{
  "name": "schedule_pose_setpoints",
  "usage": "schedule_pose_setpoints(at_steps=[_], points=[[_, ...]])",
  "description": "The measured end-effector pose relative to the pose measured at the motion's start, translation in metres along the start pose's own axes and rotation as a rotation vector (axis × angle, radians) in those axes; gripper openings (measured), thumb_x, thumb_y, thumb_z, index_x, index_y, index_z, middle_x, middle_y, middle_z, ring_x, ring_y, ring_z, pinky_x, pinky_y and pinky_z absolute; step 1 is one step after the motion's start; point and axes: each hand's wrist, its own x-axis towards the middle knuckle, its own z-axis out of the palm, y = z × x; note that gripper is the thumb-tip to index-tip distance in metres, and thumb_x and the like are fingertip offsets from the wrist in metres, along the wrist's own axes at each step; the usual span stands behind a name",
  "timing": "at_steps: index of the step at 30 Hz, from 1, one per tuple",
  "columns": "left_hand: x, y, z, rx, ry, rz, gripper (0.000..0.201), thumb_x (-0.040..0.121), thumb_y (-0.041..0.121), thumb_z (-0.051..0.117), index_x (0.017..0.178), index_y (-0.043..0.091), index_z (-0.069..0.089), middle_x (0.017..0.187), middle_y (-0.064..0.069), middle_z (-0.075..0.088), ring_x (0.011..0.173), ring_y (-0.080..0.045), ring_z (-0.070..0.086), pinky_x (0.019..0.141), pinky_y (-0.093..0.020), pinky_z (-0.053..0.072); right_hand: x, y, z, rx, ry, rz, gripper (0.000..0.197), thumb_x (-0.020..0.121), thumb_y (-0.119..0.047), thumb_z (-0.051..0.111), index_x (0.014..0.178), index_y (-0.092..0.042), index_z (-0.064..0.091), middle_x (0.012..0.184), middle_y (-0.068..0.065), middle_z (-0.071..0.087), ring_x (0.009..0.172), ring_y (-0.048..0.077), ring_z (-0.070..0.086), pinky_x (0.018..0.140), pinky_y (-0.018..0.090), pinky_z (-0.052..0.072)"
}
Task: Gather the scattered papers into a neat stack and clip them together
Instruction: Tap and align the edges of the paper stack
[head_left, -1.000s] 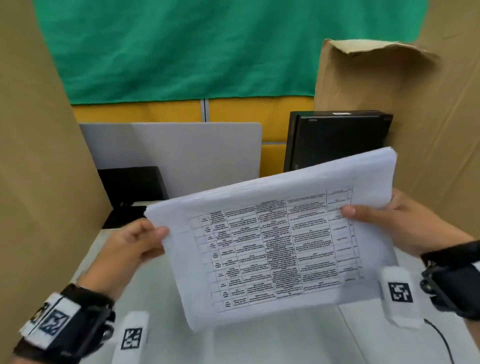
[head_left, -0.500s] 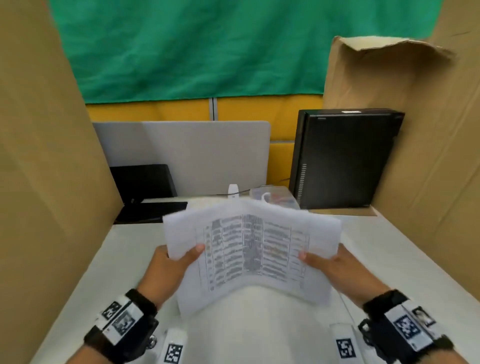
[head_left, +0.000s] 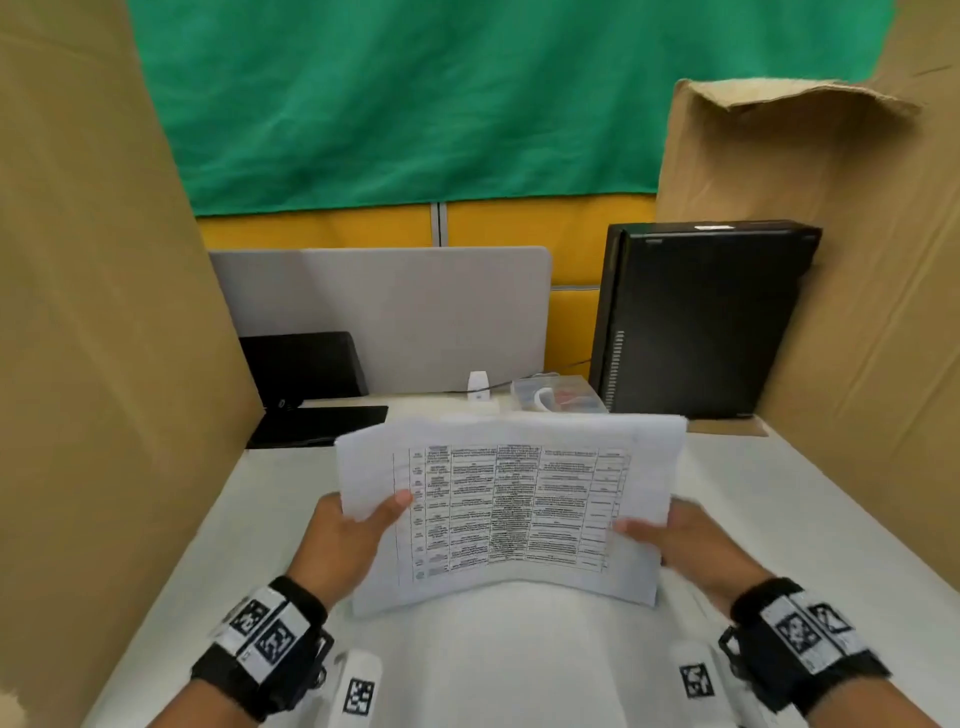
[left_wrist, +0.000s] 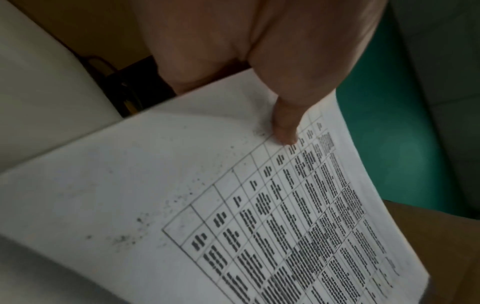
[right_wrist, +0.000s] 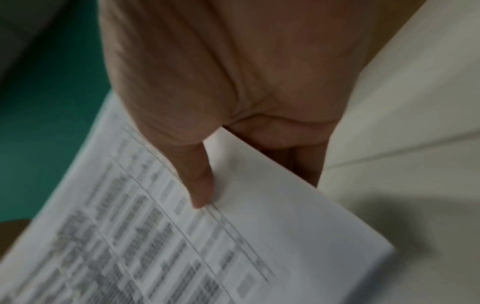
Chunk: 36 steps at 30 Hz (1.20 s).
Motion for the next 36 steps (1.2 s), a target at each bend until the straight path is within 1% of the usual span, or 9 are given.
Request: schedule_pose_setpoints(at_steps=[4, 8, 13, 16, 19, 23, 27, 31, 36], points=[[0.006, 0.027, -0.006, 0.181, -0.104, 0.145, 0.014, 0.089, 0.028, 0.068, 0.096, 0.021, 0.077, 0.092, 0.005, 0.08, 0.083, -0.009, 0.076, 0.084, -0.035, 0.059, -0.006, -0.062, -0.01, -0.442, 0.287, -0.343, 0.085, 0.081, -0.025, 0.082, 0.151, -0.032, 0.034, 0.149, -0.011, 0.043, 0.135, 0.009, 0.041, 0.11, 0.037, 0.037], [0.006, 0.06, 0.003, 0.528, -0.222, 0.414, 0.05, 0.088, 0.048, 0.063, 0.063, 0.005, 0.063, 0.052, -0.004, 0.06, 0.046, -0.022, 0.051, 0.05, -0.035, 0.042, -0.017, -0.119, 0.01, -0.852, 0.004, -0.58, 0.079, 0.075, -0.049, 0.081, 0.145, -0.041, 0.045, 0.154, -0.018, 0.042, 0.143, 0.003, 0.032, 0.12, 0.037, 0.025], [0.004, 0.099, 0.007, 0.658, -0.27, 0.587, 0.055, 0.082, 0.063, 0.054, 0.074, 0.011, 0.071, 0.057, -0.004, 0.064, 0.053, -0.028, 0.053, 0.054, -0.039, 0.049, -0.012, -0.135, 0.032, -0.739, -0.292, -0.39, 0.035, 0.086, -0.054, 0.068, 0.091, -0.02, 0.073, 0.079, 0.004, 0.071, 0.067, 0.024, 0.066, 0.064, 0.041, 0.054], [0.003, 0.114, -0.004, 0.448, -0.021, 0.548, 0.033, 0.072, 0.053, 0.077, 0.089, 0.025, 0.073, 0.079, 0.005, 0.074, 0.069, -0.014, 0.069, 0.063, -0.036, 0.057, -0.015, -0.133, 0.026, -0.549, -0.266, -0.449, 0.047, 0.083, -0.058, 0.067, 0.083, -0.011, 0.072, 0.079, 0.022, 0.07, 0.068, 0.045, 0.064, 0.059, 0.053, 0.051], [0.008, 0.114, -0.008, 0.112, 0.189, 0.378, 0.06, 0.062, 0.037, 0.09, 0.113, 0.022, 0.061, 0.108, 0.008, 0.069, 0.097, -0.01, 0.067, 0.08, -0.029, 0.056, -0.018, -0.133, 0.014, -0.26, -0.292, -0.443, 0.045, 0.082, -0.053, 0.071, 0.112, -0.02, 0.075, 0.109, 0.011, 0.077, 0.1, 0.036, 0.073, 0.093, 0.061, 0.054], [0.006, 0.108, -0.001, -0.482, -0.253, -0.015, 0.071, 0.055, 0.038, 0.091, 0.119, 0.016, 0.07, 0.12, -0.01, 0.073, 0.11, -0.029, 0.07, 0.087, -0.041, 0.059, -0.017, -0.125, 0.015, 0.034, -0.291, -0.393, 0.071, 0.068, -0.057, 0.079, 0.127, -0.02, 0.068, 0.124, 0.002, 0.074, 0.118, 0.024, 0.069, 0.107, 0.055, 0.046], [-0.008, 0.118, 0.012, -0.402, -0.331, 0.065, 0.041, 0.077, 0.019, 0.07, 0.118, 0.019, 0.068, 0.119, -0.008, 0.074, 0.11, -0.025, 0.07, 0.091, -0.044, 0.057, -0.02, -0.123, 0.026, 0.183, -0.182, -0.404, 0.06, 0.072, -0.054, 0.079, 0.124, -0.024, 0.07, 0.123, 0.001, 0.075, 0.121, 0.045, 0.062, 0.107, 0.061, 0.044], [-0.008, 0.119, 0.013, -0.321, -0.202, 0.274, 0.039, 0.073, 0.02, 0.077, 0.11, 0.03, 0.071, 0.118, 0.0, 0.075, 0.113, -0.018, 0.069, 0.096, -0.041, 0.05, -0.029, -0.111, 0.035, 0.262, -0.083, -0.446, 0.032, 0.082, -0.039, 0.069, 0.111, -0.027, 0.075, 0.117, -0.001, 0.077, 0.113, 0.021, 0.071, 0.104, 0.051, 0.05], [-0.01, 0.062, 0.022, -0.055, -0.125, 0.079, 0.06, 0.062, 0.05, 0.084, 0.117, 0.038, 0.065, 0.12, 0.008, 0.073, 0.113, -0.011, 0.067, 0.1, -0.044, 0.051, -0.025, -0.049, 0.062, 0.159, -0.038, -0.312, 0.039, 0.075, -0.055, 0.077, 0.111, -0.041, 0.073, 0.116, -0.013, 0.076, 0.113, 0.012, 0.07, 0.104, 0.051, 0.05]])
